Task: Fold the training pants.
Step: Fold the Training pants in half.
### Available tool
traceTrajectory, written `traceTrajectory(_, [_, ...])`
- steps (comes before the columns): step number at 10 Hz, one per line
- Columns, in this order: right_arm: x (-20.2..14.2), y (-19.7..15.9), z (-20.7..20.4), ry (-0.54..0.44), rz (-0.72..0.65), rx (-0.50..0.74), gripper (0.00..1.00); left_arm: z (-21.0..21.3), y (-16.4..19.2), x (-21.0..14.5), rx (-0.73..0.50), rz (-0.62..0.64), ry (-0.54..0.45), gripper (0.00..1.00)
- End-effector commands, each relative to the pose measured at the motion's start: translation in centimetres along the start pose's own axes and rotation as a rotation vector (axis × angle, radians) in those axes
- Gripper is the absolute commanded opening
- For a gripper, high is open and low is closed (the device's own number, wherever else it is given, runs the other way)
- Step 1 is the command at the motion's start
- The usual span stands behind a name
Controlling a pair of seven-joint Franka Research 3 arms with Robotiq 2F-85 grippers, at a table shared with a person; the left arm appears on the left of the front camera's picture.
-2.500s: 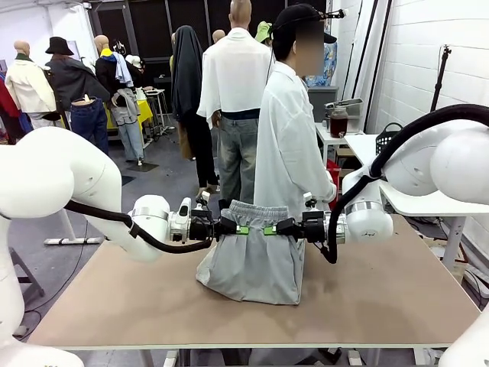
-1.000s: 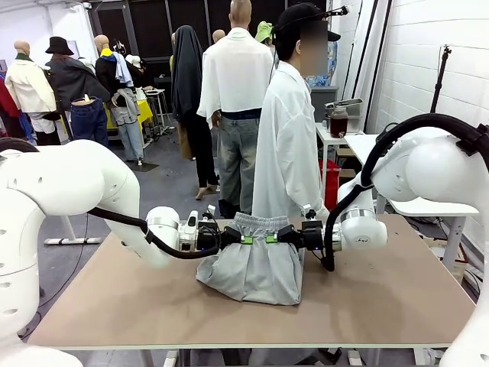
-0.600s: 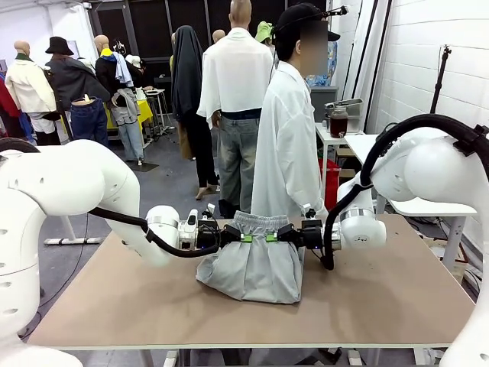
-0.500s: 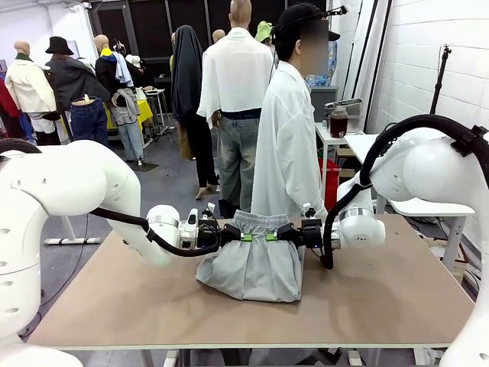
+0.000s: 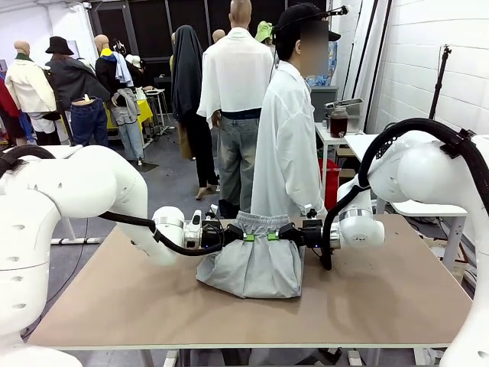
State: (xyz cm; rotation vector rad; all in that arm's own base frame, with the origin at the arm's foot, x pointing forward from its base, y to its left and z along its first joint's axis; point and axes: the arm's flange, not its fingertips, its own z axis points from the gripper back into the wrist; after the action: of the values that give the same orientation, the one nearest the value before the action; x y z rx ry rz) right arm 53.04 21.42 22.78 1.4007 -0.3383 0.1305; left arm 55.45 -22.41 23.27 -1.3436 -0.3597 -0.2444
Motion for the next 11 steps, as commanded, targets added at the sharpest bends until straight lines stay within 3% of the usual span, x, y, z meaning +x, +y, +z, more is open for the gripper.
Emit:
traceTrajectory(1, [0.7,-0.8,0.4,-0.063,-0.051,-0.027,0.0,0.4,0.9,1.1,0.05,0.05,-0.037,0.0])
traceTrajectory(4, [0.9,-1.3,0.3,-0.058,-0.095,-0.045,0.0,0.9,1.0,0.9,0.066,0.081,-0.041,0.0])
traceTrajectory(6, [0.9,-1.4,0.2,-0.048,-0.132,-0.071,0.09,1.2,1.0,0.9,0.074,0.103,-0.046,0.04])
traceTrajectory(7, [0.9,-1.3,0.4,-0.048,-0.163,-0.084,0.24,1.2,0.9,0.9,0.077,0.118,-0.048,0.17])
traceTrajectory(10, [0.9,-1.1,1.1,-0.039,-0.212,-0.133,0.84,1.9,0.7,0.6,0.092,0.145,-0.065,0.75])
traceTrajectory(11, [0.9,-0.9,1.3,-0.034,-0.22,-0.15,1.0,2.0,0.6,0.5,0.096,0.15,-0.068,0.95])
